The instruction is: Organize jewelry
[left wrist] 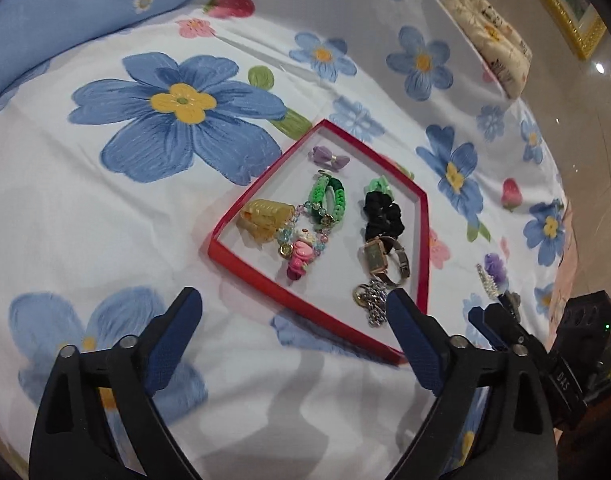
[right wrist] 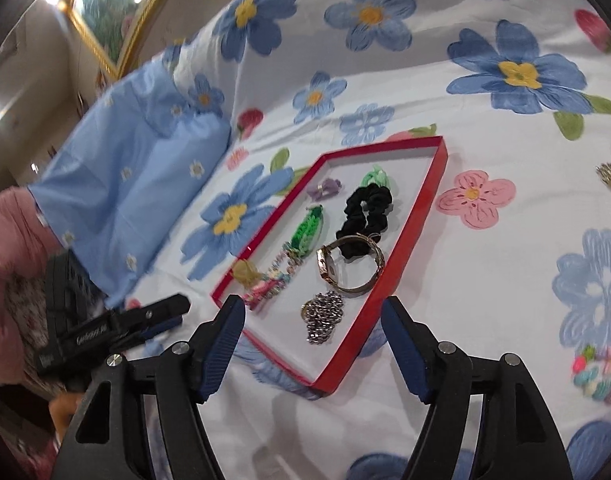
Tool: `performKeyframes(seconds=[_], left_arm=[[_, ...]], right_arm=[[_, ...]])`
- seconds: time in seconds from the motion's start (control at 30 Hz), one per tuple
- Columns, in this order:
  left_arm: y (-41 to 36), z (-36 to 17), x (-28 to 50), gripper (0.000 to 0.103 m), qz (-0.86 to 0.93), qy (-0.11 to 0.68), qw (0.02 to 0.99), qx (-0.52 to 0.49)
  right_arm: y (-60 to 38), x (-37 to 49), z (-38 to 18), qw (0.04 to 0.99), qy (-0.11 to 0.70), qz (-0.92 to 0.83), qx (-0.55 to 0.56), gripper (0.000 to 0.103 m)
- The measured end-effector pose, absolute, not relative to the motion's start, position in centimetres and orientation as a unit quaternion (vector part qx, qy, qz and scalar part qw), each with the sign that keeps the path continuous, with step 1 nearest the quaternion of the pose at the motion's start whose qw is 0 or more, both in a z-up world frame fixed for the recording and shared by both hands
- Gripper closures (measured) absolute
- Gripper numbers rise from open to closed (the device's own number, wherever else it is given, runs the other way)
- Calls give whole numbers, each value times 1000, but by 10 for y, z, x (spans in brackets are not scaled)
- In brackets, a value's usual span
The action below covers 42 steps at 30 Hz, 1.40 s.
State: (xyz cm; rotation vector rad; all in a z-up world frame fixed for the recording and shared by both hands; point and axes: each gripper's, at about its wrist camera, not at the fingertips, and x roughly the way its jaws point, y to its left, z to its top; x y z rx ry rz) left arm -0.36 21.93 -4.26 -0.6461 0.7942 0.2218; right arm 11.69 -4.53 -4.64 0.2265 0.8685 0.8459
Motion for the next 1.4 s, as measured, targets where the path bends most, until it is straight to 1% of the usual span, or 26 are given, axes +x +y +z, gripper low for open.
performKeyframes(seconds=[0.1,0.17,0.3,0.47,0.53,0.6,0.67,0.77,0.9,1.0,1.2,1.3,1.4], left_arm=[[212,-37,-14,9,109,379,869,-299],[204,-32,-21,9,111,380,873,-285],[187,-14,-35,9,119,377,887,-236],[172,17,-43,8,119,368,903,-187],[166,31,-43,6,120,360,911,-163],[159,49,-41,0,132,351,919,-123],[152,59,-41,0,147,335,926,-94],[146,61,-41,0,178,315,930,-67],[149,44,-49,0,173,299,933,-104],[149,25,-49,0,174,318,925,-116],[144,2,-54,0,192,340,915,-104],[140,-6,-59,0,199,326,919,-96],[139,-11,-61,0,199,318,922,-91]], right_arm=[[-55,109,-39,820,392,399,123,27],[-62,103,-34,822,380,401,137,23],[-70,90,-25,830,363,400,137,22],[-73,72,4,850,331,399,98,21],[-75,68,21,854,319,400,90,16],[-76,65,42,862,301,401,78,5],[-77,61,58,872,281,396,65,0],[-75,55,68,882,261,389,45,0],[-79,45,58,892,246,376,37,0],[-81,36,44,900,236,365,27,0],[-77,37,2,890,283,358,19,0],[-77,38,-16,887,299,352,20,0],[-77,35,-25,889,297,348,19,0]])
